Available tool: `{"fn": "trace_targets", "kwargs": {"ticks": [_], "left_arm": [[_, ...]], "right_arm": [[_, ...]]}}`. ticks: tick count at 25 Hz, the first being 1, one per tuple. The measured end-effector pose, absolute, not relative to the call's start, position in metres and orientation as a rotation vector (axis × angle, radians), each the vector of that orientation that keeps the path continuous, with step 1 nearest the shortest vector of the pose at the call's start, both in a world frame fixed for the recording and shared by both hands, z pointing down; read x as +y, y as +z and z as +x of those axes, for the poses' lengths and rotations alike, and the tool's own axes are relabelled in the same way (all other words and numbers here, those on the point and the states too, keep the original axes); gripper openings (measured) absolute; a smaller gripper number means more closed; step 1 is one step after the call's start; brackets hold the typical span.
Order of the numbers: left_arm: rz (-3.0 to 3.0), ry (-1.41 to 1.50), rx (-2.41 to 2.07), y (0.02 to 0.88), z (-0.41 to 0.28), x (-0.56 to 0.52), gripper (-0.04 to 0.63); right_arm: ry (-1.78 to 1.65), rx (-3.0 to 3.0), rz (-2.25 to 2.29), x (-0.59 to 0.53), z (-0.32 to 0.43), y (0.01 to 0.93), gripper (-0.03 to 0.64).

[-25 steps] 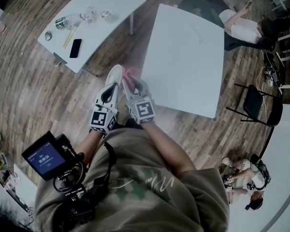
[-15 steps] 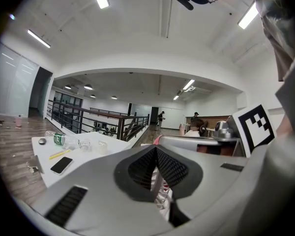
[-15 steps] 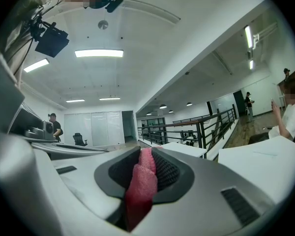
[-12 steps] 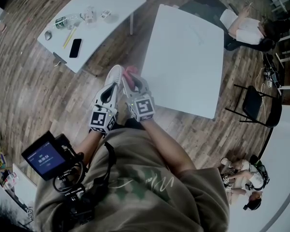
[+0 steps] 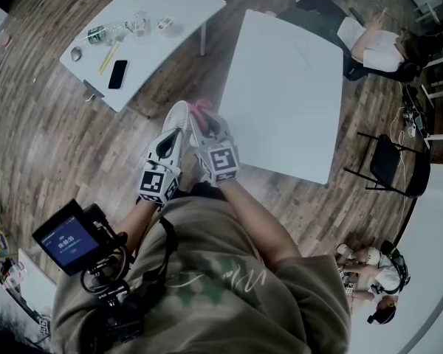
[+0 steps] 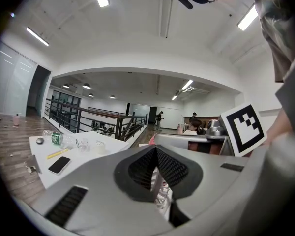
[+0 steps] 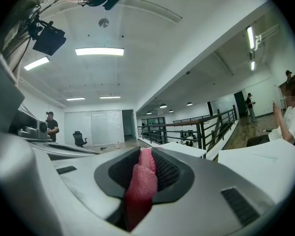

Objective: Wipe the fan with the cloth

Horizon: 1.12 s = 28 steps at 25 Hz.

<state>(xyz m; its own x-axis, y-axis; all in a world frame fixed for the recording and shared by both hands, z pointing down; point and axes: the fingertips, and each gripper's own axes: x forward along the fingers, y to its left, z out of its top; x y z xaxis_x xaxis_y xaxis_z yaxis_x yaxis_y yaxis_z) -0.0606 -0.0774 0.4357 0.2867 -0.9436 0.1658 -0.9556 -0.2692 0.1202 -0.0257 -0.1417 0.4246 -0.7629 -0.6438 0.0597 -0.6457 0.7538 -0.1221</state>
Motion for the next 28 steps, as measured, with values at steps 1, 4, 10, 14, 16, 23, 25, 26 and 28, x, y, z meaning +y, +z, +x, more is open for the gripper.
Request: {"fn": "trace_targets", "kwargs": {"ticks": [1,4,10,14,16,23,25,26,28], "left_arm": [[2.356,0.089,-1.762,0.436,-0.061,-0.077,0.02],[2.358,0.088,-1.753,0.436,-0.06,-0.077,0.02],[2.364,0.078,-1.754,0.437,-0.06,-0.077,0.02],[2.364,0.09,-1.754,0.438,-0.059,-0.076,0.02],[2.364,0.089,-1.76,0.438,-0.059,-0.076,0.02],[2.368,0.089,-1.787,0.437,-0.061,-0.078,0.02],[2.37,0.077,-1.799,0.436,-0.063,-0.08,0.02],[2.371,0.07,-1.804,0.434,-0.065,-0.081,0.02],[2.369,0.063,-1.817,0.429,-0.068,-0.082,0.02]], "right_arm": [[0.209,-2.93,1.075,-0.142,-0.026,0.424,0.094],[0.207,-2.928,1.073,-0.142,-0.026,0.424,0.093],[0.22,-2.922,1.095,-0.144,-0.027,0.425,0.094],[0.236,-2.91,1.123,-0.146,-0.027,0.428,0.093],[0.238,-2.908,1.132,-0.148,-0.027,0.429,0.092],[0.219,-2.899,1.13,-0.151,-0.028,0.431,0.094],[0.216,-2.895,1.13,-0.153,-0.028,0.431,0.094],[0.214,-2.893,1.131,-0.154,-0.029,0.432,0.094],[0.211,-2.888,1.133,-0.155,-0.029,0.432,0.094]]}}
